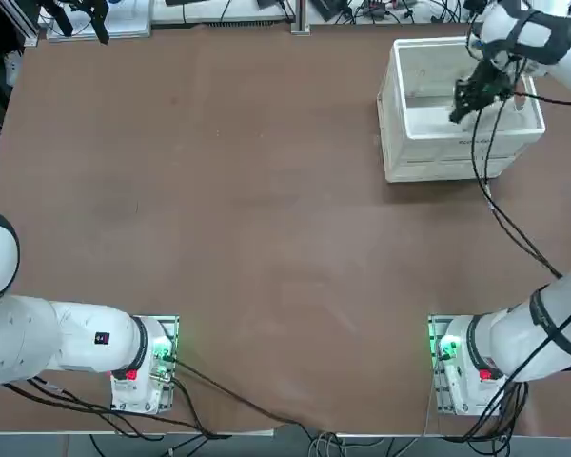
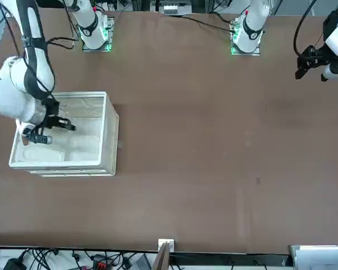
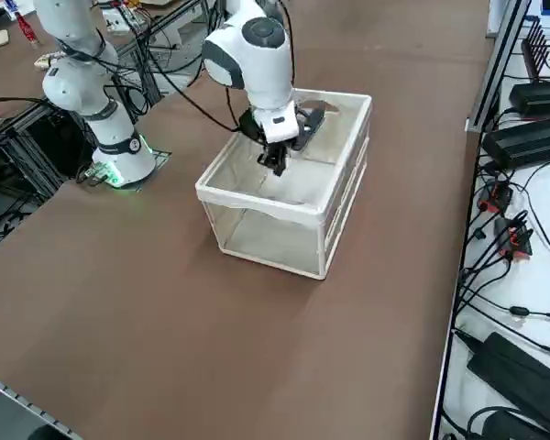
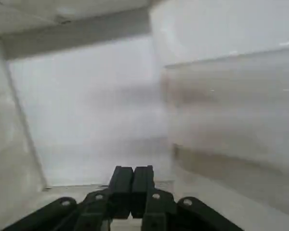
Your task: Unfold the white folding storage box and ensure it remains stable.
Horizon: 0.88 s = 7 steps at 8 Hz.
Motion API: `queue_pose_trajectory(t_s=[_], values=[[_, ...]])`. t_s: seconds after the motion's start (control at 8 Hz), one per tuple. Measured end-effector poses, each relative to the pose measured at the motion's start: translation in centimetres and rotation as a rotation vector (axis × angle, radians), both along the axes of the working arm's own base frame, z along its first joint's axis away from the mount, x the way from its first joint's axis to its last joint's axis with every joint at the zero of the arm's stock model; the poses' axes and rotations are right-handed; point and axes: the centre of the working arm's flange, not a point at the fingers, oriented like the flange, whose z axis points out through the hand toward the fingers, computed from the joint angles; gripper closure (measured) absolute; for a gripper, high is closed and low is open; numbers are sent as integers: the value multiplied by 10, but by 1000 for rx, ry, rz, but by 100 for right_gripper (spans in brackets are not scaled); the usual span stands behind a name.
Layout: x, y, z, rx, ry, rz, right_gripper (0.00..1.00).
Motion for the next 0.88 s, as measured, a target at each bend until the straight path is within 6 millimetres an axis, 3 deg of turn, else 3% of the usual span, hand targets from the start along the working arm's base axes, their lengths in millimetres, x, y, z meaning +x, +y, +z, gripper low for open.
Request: queue_pose_trajectory(t_s=[0.25, 0.88], values=[[-7, -15, -14, -175, 76, 28, 98], [-19, -51, -76, -458, 221, 80, 98]])
